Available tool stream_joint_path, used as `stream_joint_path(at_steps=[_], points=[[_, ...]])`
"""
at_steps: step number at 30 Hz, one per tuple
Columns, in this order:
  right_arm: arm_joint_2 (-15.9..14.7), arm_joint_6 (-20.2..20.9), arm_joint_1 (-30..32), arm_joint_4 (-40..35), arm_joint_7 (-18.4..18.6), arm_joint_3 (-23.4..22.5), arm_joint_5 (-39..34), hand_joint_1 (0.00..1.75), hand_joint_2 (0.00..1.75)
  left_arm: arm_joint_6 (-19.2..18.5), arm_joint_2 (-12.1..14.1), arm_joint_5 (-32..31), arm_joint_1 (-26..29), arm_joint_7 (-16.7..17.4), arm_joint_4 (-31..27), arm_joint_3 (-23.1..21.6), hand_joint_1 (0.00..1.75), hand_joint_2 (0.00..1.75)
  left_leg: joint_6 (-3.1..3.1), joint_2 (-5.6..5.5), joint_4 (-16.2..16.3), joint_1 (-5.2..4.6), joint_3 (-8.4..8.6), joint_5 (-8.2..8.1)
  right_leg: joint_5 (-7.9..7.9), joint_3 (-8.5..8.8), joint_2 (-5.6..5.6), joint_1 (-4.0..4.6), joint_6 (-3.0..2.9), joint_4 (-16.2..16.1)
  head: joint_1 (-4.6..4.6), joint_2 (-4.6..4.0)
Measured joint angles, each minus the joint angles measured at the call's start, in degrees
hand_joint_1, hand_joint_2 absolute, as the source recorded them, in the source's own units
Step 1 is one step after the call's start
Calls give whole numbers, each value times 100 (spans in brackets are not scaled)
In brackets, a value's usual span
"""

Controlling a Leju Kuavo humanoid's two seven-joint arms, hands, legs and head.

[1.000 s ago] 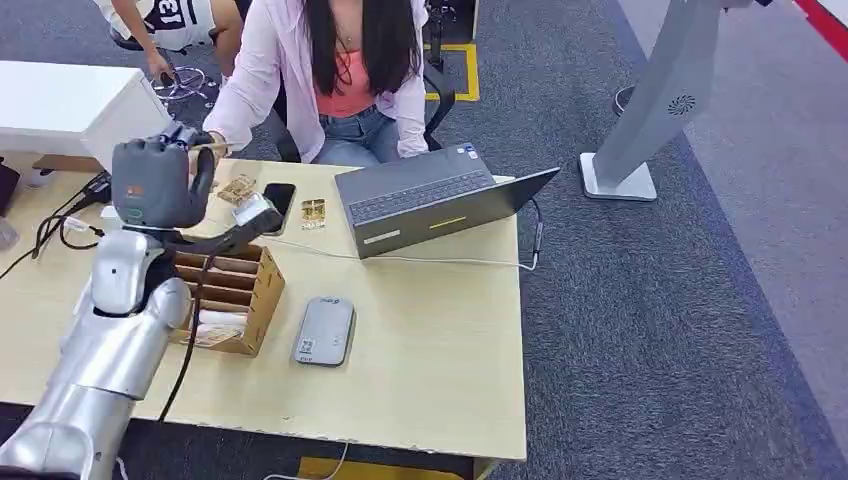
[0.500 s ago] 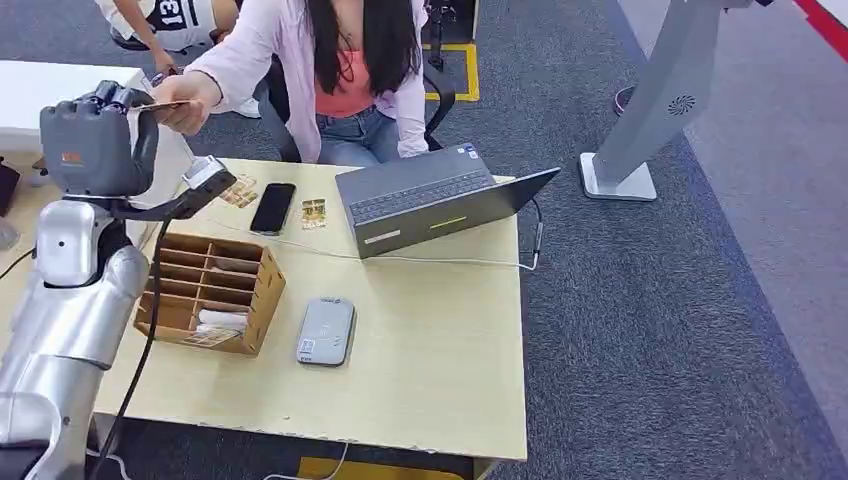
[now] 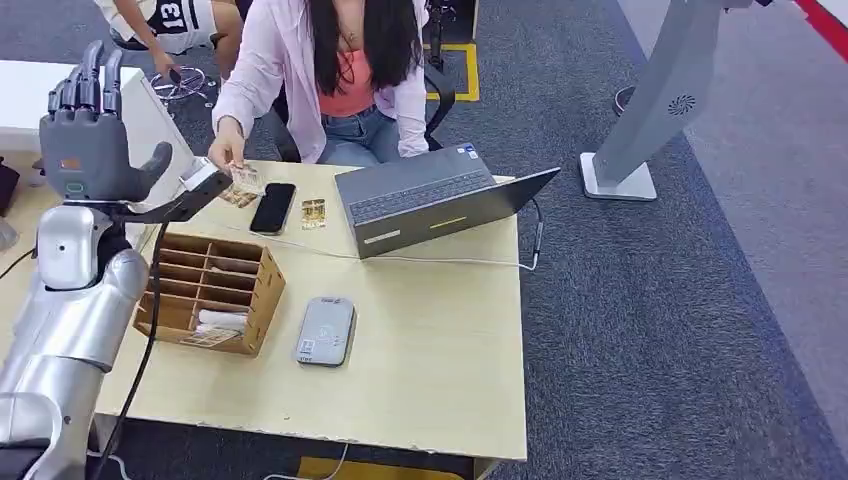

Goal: Pass the card to the sensor for recognition and then transmit it.

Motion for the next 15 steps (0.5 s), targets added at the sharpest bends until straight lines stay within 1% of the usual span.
stream_joint_path(at_steps=[7, 11, 13, 15], points=[[2, -13, 0, 0, 0, 0, -24, 0, 0, 13, -2, 59, 6, -50, 57, 18, 0, 175, 0, 0, 0, 0, 0, 0, 0, 0, 0, 0, 0, 0, 0, 0], [2, -20, 0, 0, 7, 0, -94, 0, 0, 15, -46, 225, 113, -223, 44, 68, 0, 175, 0, 0, 0, 0, 0, 0, 0, 0, 0, 0, 0, 0, 0, 0], [2, -35, 1, 0, 7, -2, -164, 0, 0, -17, -63, 358, 319, -280, -136, 81, 0, 175, 0, 1, 0, -1, 1, -1, 0, 0, 2, -1, 0, 0, 0, 0], [2, -74, 6, 0, 13, -2, -247, 0, 0, -37, -74, 446, 655, -334, -506, 81, 0, 175, 1, 3, 0, -1, 0, -2, 0, 0, 5, -1, 0, -1, -2, 0]])
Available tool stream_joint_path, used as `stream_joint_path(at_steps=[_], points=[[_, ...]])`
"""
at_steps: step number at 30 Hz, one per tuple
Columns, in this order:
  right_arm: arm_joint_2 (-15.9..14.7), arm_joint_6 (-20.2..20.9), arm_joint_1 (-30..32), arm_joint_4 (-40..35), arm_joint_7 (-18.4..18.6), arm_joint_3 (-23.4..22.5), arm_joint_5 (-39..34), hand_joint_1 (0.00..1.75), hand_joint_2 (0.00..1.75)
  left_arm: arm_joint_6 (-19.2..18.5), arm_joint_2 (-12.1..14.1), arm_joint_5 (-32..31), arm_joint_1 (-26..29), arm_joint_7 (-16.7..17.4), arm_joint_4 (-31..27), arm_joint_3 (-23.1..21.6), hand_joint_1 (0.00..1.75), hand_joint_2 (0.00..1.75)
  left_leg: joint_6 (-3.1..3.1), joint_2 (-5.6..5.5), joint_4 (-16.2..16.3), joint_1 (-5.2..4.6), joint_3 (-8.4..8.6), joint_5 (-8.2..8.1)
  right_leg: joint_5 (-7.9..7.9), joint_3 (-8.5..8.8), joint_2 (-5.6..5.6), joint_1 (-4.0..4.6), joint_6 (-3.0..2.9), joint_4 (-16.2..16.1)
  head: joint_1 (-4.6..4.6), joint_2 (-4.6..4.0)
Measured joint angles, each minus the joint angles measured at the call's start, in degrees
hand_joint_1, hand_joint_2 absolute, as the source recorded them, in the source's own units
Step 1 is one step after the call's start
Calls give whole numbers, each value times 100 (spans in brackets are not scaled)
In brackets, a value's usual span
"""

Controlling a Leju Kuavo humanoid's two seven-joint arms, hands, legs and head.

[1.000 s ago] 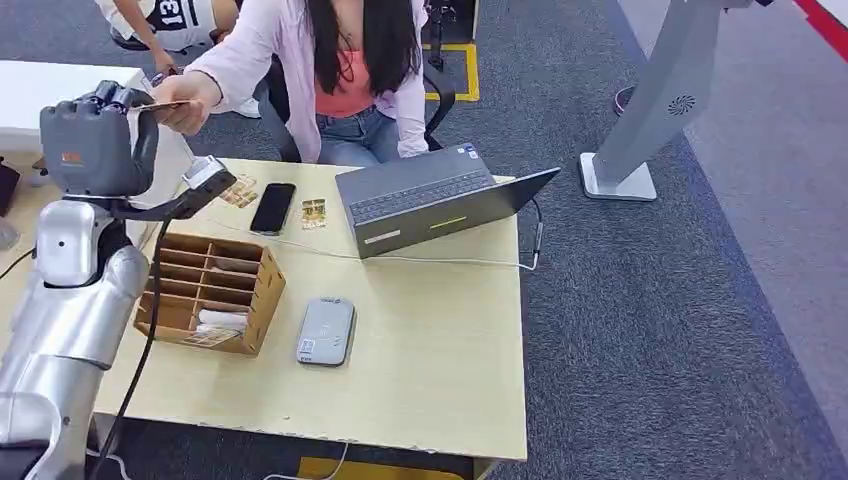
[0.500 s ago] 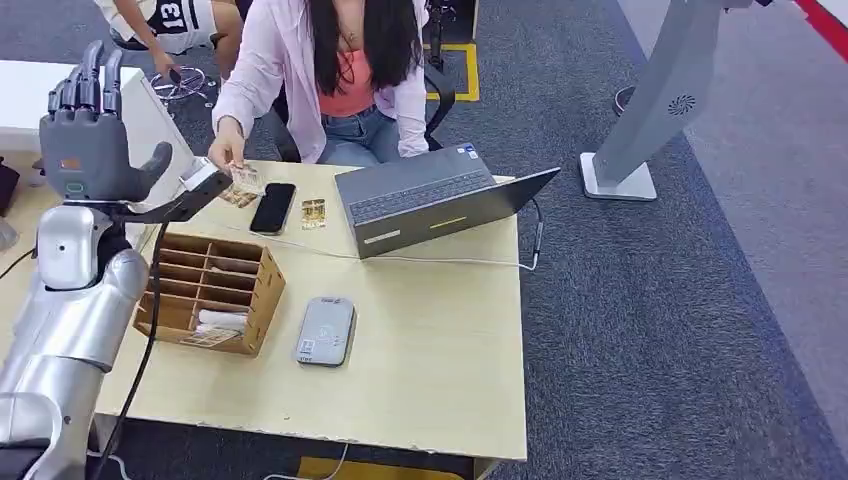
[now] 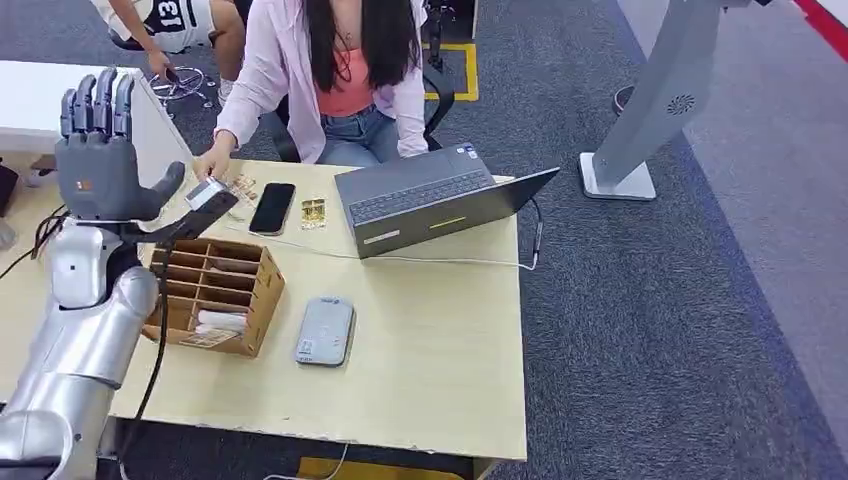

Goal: Pass the card to the sensor for recognition and then transmit it.

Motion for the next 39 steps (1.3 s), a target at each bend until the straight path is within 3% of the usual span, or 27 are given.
stream_joint_path(at_steps=[8, 15, 26, 32, 39], points=[[0, -92, 34, 0, 6, -35, -308, 0, 0, -370, 68, 37, 1779, 85, -1766, -53, 0, 175, -1, 3, -1, 0, -1, -11, -8, -5, 1, 0, 1, -3, 7, 0], [-2, -144, 39, 0, -33, -85, -478, 0, 0, -616, 125, -157, 2597, 304, -2360, -505, 0, 175, -1, 2, -1, 0, -1, -11, -8, -4, -1, -1, 2, -3, 9, 0], [-2, -151, 44, 0, -33, -136, -546, 0, 0, -804, 168, -168, 2846, 382, -2609, -780, 0, 175, -1, 2, -1, 1, -1, -10, -6, -4, -1, 0, 1, -2, 9, 0], [-2, -151, 51, 0, -15, -138, -645, 0, 0, -1834, 363, -126, 2944, 1017, -2620, -940, 0, 175, -1, 3, -1, 1, -2, -11, -6, -6, 0, 0, 1, -2, 9, 0], [-2, -151, 53, 2, -53, -138, -699, 0, 0, -2541, 564, 20, 3005, 1294, -2484, -944, 0, 175, -1, 3, -1, 1, -2, -10, -6, -5, 0, 1, 1, -2, 9, 0]])
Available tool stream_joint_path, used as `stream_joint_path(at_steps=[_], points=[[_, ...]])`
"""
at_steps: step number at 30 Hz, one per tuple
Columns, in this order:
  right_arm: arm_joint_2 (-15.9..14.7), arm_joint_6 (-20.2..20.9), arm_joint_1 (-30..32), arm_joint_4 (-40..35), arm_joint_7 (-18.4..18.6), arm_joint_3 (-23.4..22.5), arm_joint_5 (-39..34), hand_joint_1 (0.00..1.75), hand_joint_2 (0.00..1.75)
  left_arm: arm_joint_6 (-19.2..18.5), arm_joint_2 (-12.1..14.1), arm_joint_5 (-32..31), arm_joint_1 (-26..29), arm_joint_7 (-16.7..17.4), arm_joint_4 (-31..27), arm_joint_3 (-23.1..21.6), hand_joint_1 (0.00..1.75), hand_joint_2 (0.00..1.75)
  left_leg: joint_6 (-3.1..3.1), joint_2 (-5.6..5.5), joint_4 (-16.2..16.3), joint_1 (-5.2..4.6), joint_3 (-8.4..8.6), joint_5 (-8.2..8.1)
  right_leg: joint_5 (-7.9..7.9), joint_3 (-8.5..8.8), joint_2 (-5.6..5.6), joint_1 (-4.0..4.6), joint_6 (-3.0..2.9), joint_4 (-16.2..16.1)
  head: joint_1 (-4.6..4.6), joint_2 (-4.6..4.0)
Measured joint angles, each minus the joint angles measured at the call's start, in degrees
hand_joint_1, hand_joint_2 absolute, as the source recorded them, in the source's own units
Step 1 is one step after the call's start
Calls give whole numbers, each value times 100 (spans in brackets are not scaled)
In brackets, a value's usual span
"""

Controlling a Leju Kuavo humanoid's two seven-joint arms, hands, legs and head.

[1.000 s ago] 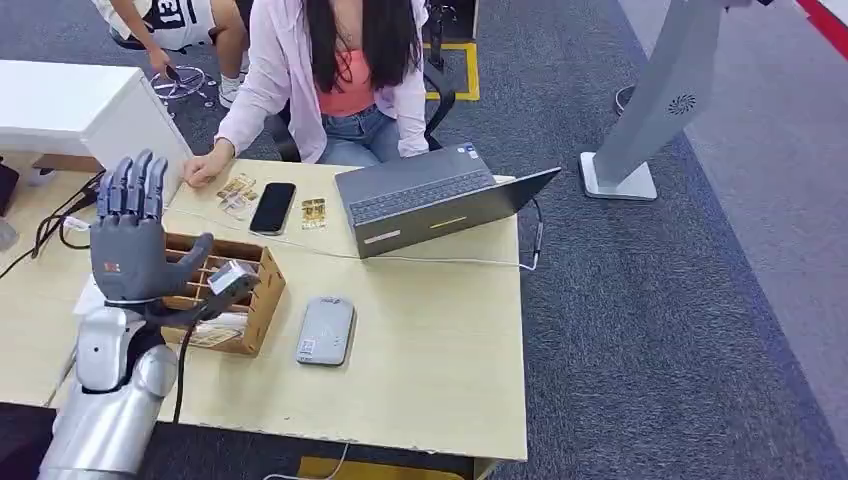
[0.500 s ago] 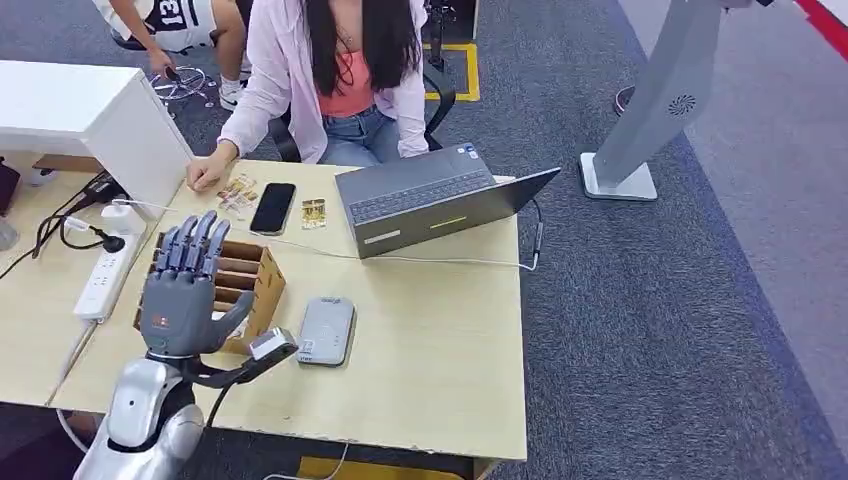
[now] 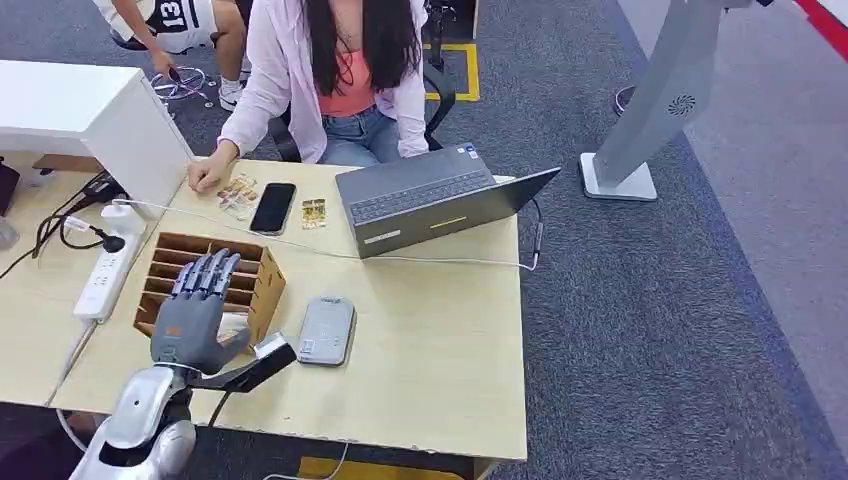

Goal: Pass the card to the sensor for recognition and then transmit it.

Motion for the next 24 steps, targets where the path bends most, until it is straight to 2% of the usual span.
stream_joint_path(at_steps=[4, 11, 24], points=[[0, 9, 2, 7, -39, 0, -26, 0, 0, -213, 57, 35, 89, 77, 26, -2, 0, 175, 0, 0, 0, -1, 0, 0, 0, 0, 0, -1, 0, 0, 0, 0], [-2, 18, 3, 22, -42, 4, -42, 0, 0, -311, 103, -11, 185, 179, 50, -4, 0, 175, 0, -1, 0, -1, -1, 0, -1, -1, -1, 0, 1, 0, 0, 0], [-2, 20, 3, 33, -31, 13, -83, 0, 0, -164, 157, -142, 363, 453, 50, -2, 0, 175, 0, -1, 0, 0, -1, 0, 0, 0, 0, 0, 0, 0, 0, 0]])
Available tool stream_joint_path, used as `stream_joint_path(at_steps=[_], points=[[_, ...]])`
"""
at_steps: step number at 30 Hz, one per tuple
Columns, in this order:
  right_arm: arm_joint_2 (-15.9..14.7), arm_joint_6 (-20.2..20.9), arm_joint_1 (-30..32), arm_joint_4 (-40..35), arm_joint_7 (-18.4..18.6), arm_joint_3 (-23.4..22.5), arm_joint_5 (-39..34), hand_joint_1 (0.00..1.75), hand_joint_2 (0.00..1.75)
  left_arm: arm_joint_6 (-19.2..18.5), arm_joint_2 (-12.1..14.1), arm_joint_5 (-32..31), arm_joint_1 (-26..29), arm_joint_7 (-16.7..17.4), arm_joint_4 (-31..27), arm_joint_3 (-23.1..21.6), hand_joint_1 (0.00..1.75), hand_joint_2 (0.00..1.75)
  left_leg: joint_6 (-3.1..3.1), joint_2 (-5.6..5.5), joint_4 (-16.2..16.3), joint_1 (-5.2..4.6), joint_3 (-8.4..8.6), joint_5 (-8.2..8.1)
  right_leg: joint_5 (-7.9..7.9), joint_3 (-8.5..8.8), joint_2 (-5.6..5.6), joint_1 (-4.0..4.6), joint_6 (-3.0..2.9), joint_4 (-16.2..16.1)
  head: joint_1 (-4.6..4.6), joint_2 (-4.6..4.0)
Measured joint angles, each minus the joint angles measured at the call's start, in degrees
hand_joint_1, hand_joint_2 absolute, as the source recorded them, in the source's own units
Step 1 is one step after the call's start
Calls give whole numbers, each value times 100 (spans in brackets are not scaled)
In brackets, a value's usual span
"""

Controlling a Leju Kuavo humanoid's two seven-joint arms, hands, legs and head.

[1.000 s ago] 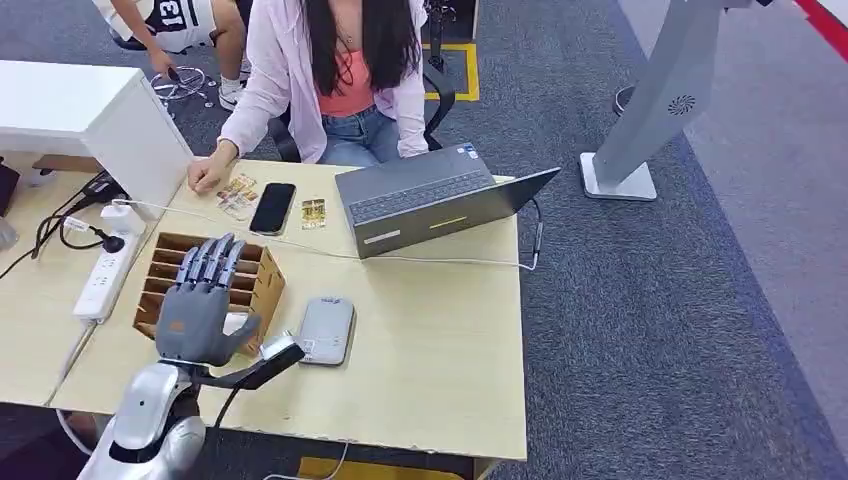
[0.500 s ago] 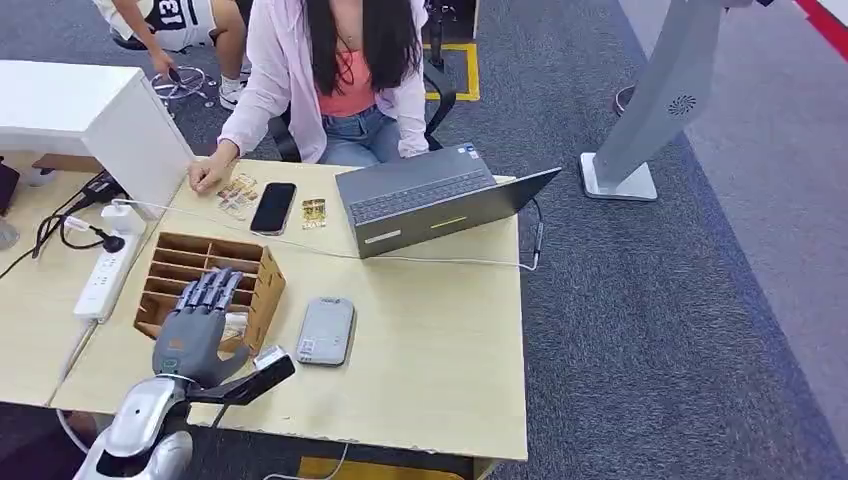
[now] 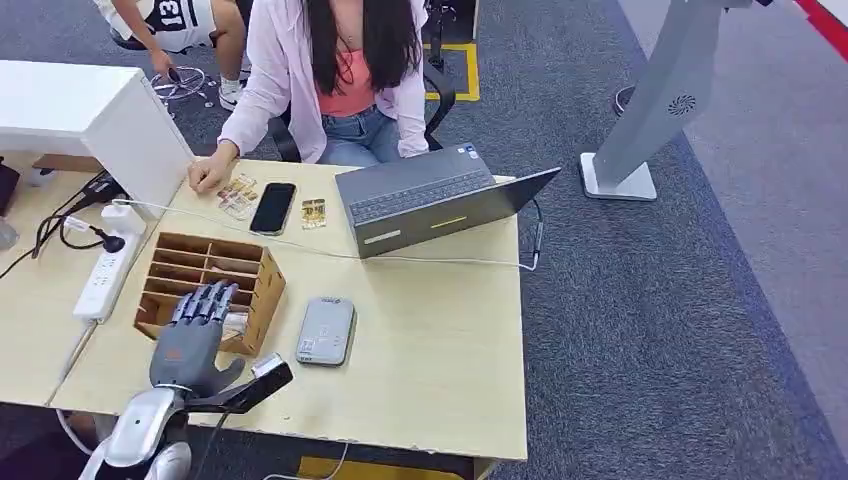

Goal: Pass the card to the sensor for recognition and then transmit it.

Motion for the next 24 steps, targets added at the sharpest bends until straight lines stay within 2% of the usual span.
stream_joint_path(at_steps=[2, 5, 24], points=[[0, -2, 3, 2, 7, 2, -9, 0, 0, 179, 0, -162, 72, 159, -2, 22, 0, 175, 0, 0, 0, 0, 0, 0, 0, 0, 1, 0, 0, 0, 0, 0], [0, -2, 2, 2, 7, 2, -11, 0, 0, 251, 0, -220, 142, 229, -4, 74, 0, 175, 0, 0, 0, 0, 0, 0, 0, 0, -1, 0, 0, 0, 0, 0], [0, 4, 3, 4, 9, 103, -7, 0, 0, 367, -4, -244, 413, 223, -101, 378, 0, 175, 0, -1, 0, 0, 1, 0, 0, 0, -1, 0, 0, 0, 0, 0]])
